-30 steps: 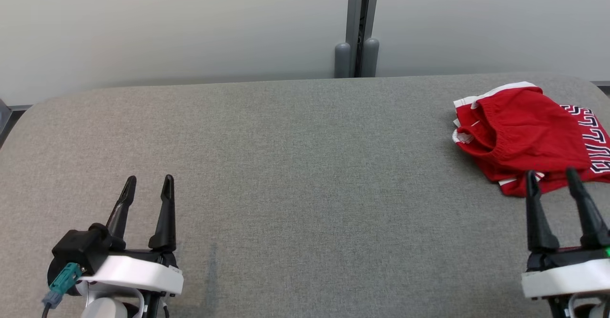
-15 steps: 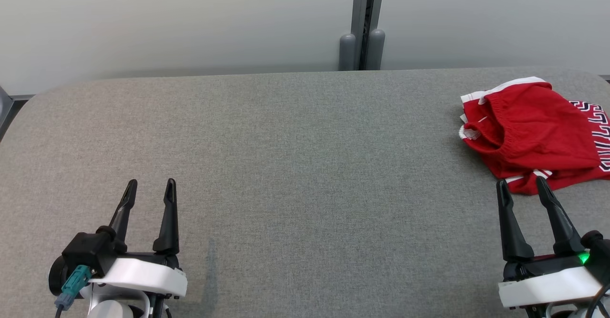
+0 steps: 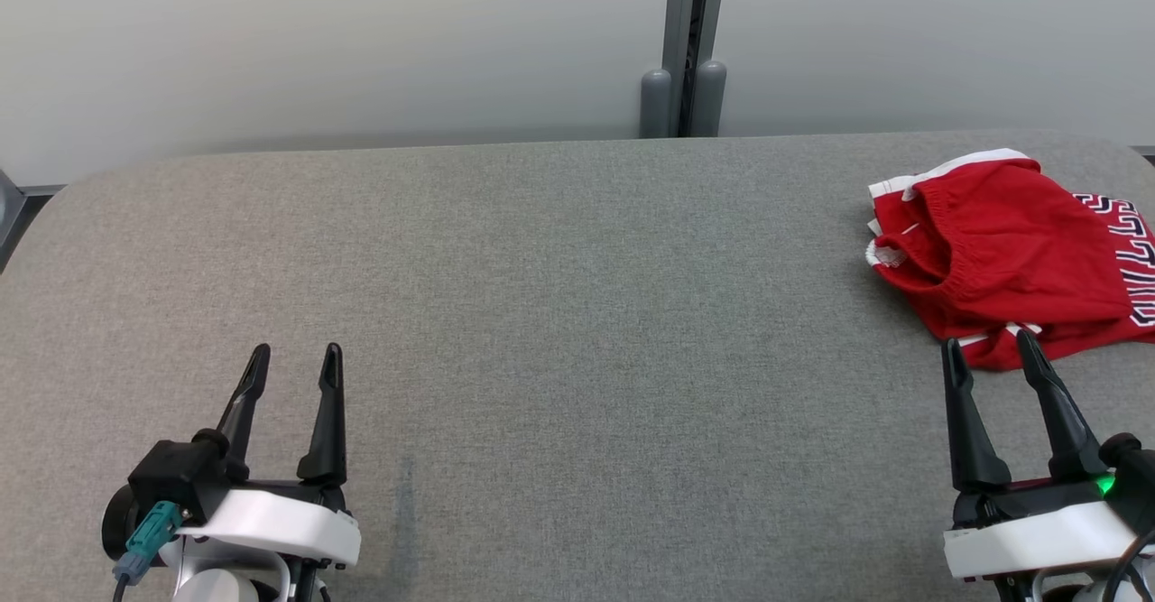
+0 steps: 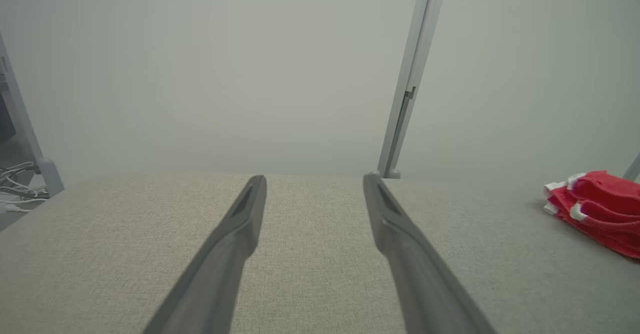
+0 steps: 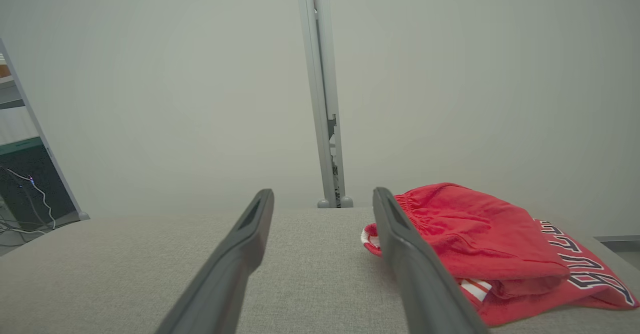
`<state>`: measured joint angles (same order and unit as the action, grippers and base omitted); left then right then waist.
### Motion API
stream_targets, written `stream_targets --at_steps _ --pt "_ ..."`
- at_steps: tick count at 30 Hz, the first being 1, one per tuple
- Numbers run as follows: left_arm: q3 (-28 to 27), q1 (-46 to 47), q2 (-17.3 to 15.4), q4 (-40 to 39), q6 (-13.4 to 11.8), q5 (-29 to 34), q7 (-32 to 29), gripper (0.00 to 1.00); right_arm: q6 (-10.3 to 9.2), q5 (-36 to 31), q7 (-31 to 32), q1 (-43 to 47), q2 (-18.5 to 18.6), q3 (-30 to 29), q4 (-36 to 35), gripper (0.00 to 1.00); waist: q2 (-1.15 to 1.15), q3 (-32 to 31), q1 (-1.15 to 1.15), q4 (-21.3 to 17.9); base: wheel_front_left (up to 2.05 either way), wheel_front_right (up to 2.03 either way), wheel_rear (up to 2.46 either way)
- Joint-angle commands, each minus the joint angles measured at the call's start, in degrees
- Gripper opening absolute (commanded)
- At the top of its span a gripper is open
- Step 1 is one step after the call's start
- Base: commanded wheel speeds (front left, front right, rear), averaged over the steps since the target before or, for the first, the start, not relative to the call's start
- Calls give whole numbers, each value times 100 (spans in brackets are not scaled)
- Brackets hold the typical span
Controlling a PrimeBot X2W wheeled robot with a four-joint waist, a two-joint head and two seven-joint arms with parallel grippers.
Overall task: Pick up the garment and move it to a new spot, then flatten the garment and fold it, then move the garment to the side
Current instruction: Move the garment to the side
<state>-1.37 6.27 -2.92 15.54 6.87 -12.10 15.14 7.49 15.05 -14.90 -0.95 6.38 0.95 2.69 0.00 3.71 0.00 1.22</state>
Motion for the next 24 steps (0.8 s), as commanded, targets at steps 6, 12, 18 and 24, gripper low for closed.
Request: stream_targets --at_steps 6,12,18,24 --pt "-5 82 -12 96 29 26 2 100 3 49 -31 -76 37 11 96 100 0 -34 0 41 0 0 0" --pt "11 110 -11 123 37 -54 2 100 3 41 -31 -92 27 39 97 100 0 -8 0 65 0 0 0" --pt "10 123 -10 130 45 -72 2 100 3 54 -31 -94 26 51 106 100 0 6 0 61 0 0 0" --pt "46 -116 52 307 19 -77 -13 0 0 69 28 48 -79 109 269 0 0 7 0 58 0 0 0"
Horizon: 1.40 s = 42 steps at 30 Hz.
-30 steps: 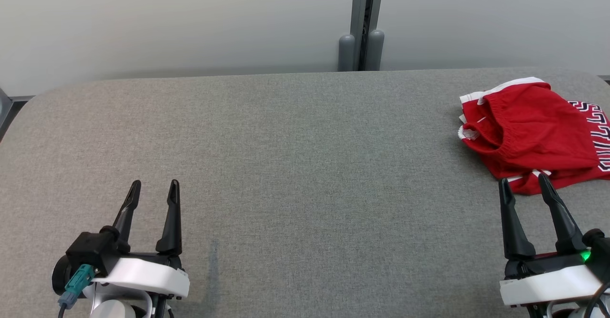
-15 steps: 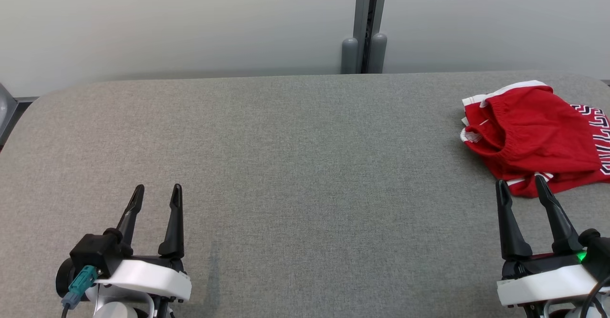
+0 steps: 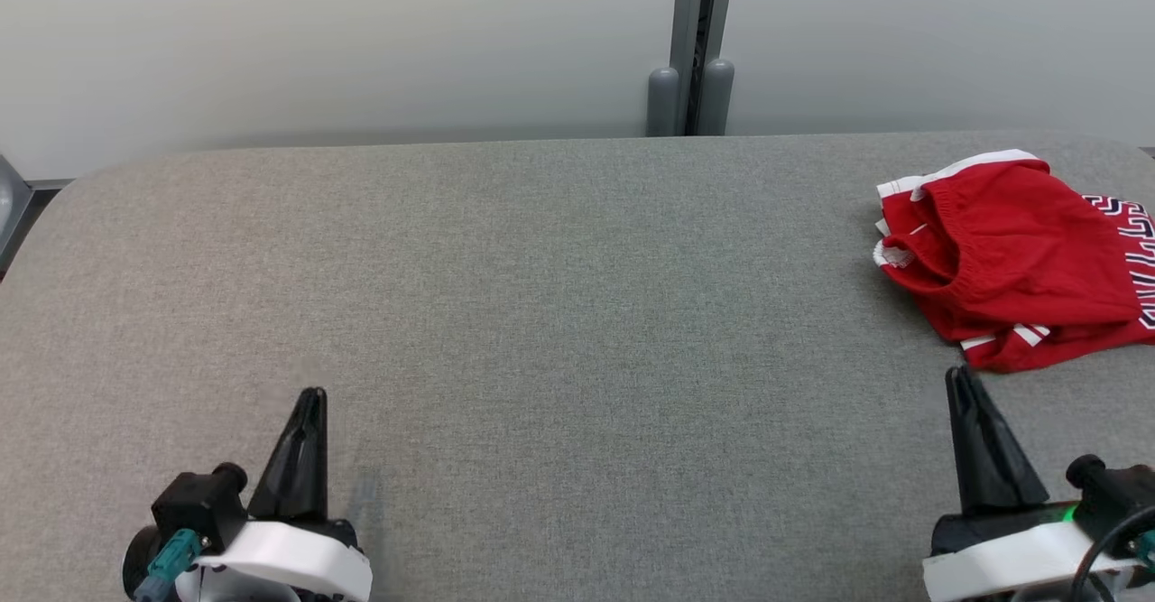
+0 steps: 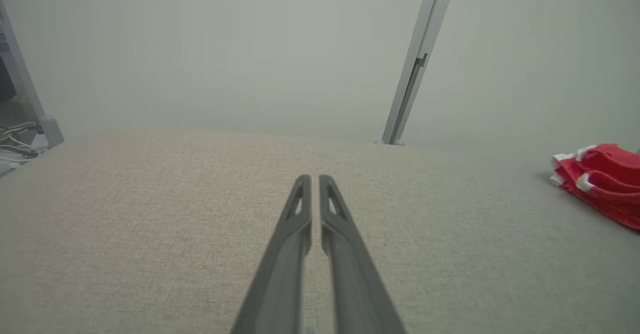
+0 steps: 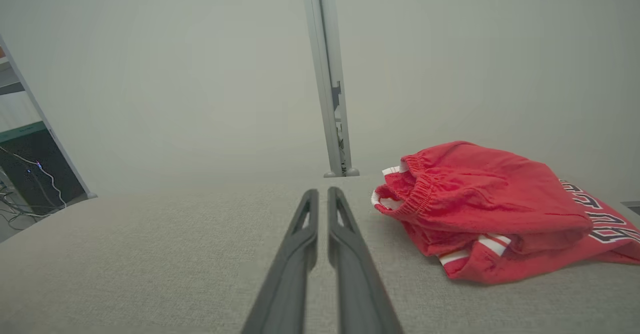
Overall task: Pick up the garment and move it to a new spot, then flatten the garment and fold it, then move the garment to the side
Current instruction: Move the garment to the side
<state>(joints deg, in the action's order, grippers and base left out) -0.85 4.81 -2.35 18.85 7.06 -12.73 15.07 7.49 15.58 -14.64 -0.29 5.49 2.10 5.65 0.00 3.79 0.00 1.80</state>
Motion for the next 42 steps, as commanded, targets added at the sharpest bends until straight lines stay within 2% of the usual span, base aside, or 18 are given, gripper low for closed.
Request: stream_targets --at_steps 1,22,42 --pt "-2 -19 5 31 0 -20 -7 0 0 20 5 14 -10 7 32 0 0 -1 0 0 0 0 0" --pt "9 -51 -15 -205 13 -2171 -324 0 0 2170 707 -290 36 -236 382 0 0 -58 0 -30 0 0 0" --pt "18 -81 -29 -377 25 -3718 -550 0 0 3659 1265 -509 21 -480 648 0 0 -110 0 -57 0 0 0"
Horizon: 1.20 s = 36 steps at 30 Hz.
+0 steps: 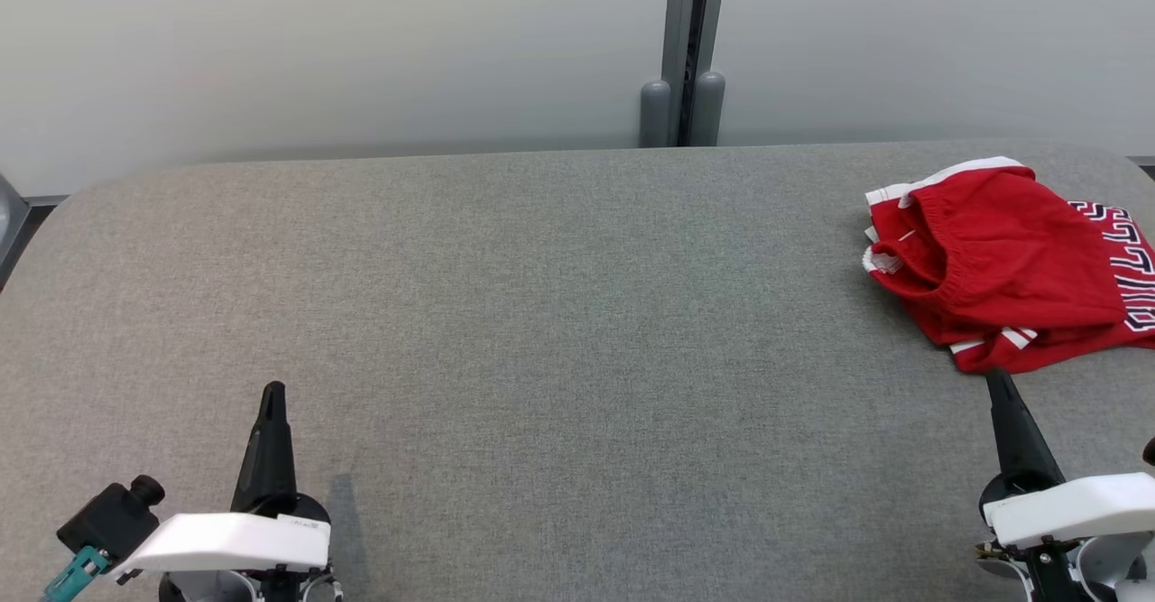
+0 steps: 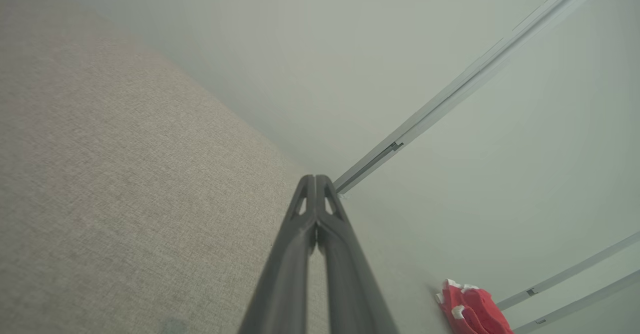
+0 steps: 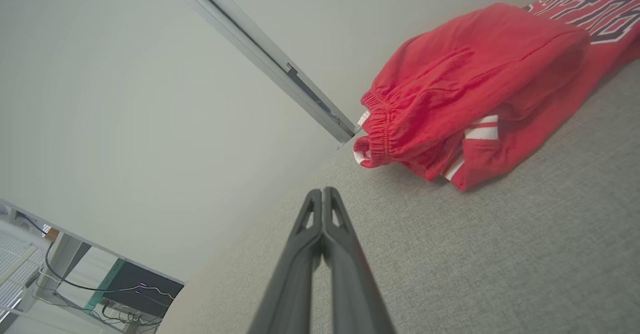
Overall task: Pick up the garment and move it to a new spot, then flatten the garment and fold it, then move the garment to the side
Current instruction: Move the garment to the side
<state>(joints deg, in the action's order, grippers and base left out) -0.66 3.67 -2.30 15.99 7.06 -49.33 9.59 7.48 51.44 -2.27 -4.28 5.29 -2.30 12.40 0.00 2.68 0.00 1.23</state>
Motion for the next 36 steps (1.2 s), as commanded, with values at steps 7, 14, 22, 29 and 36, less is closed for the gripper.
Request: stream_targets --at_steps 7,14,22,29,36 --pt "2 22 -37 -145 29 -553 -78 0 2 540 213 -190 28 -125 51 0 0 -18 0 -9 0 0 0" --pt "4 12 -42 -196 34 -1021 -144 0 2 971 392 -258 12 -216 137 0 0 -37 0 -19 0 0 0" --pt "7 0 -46 -248 38 -1507 -220 0 2 1431 587 -321 -5 -308 218 0 0 -59 0 -31 0 0 0" --pt "10 -12 -50 -294 43 -1967 -292 0 4 1854 767 -395 -21 -403 299 0 0 -81 0 -42 0 0 0" --pt "12 -22 -53 -338 47 -2342 -339 0 5 2200 912 -448 -37 -476 372 0 0 -101 0 -52 0 0 0"
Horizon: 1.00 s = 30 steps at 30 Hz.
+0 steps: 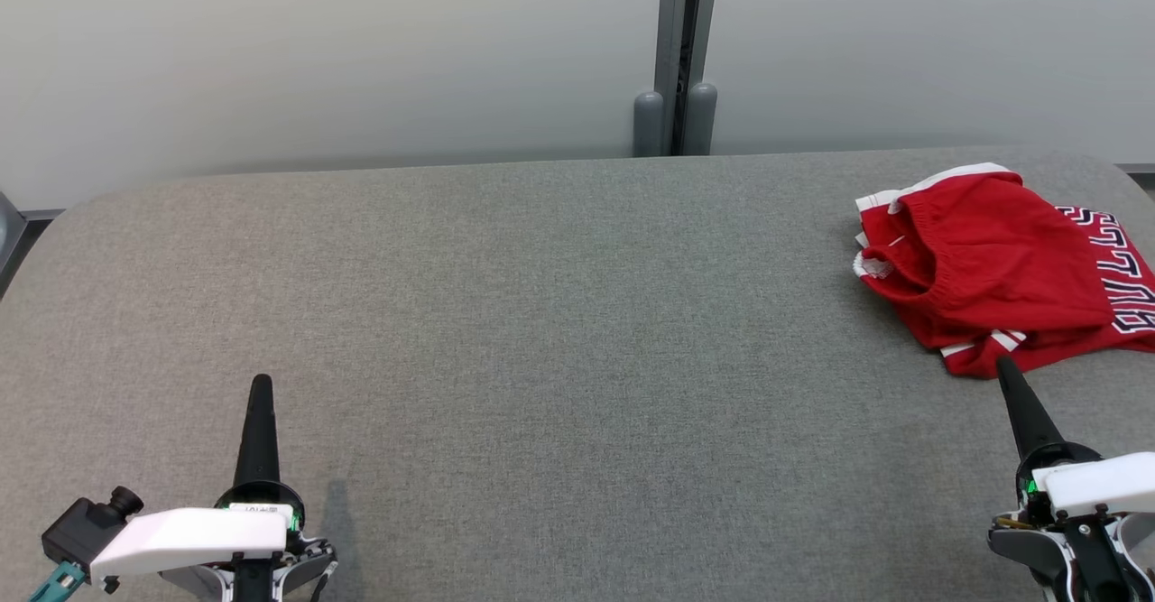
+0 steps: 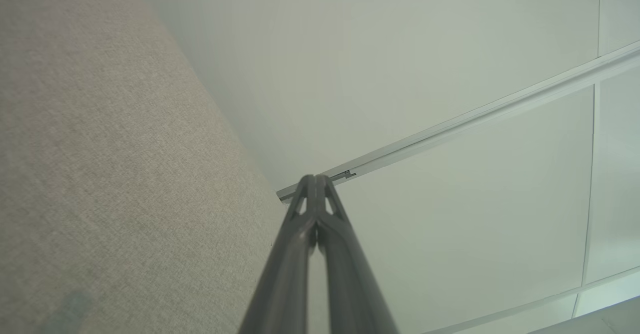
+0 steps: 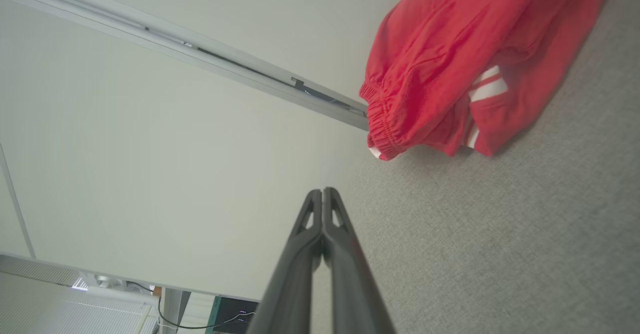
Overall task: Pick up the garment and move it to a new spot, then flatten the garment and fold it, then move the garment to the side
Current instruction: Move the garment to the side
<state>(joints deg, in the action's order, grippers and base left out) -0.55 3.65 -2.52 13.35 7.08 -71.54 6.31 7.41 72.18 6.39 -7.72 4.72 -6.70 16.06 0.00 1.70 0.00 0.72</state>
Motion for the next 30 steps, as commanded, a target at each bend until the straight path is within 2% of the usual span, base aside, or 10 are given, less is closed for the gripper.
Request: stream_targets --at_steps 1,30 --pt "1 -22 -32 -80 45 -178 -23 0 12 174 73 -115 19 -48 15 0 0 -6 0 -3 0 0 0" --pt "10 -50 -43 -214 51 -1458 -211 0 13 1349 598 -290 -43 -330 241 0 0 -82 0 -42 0 0 0"
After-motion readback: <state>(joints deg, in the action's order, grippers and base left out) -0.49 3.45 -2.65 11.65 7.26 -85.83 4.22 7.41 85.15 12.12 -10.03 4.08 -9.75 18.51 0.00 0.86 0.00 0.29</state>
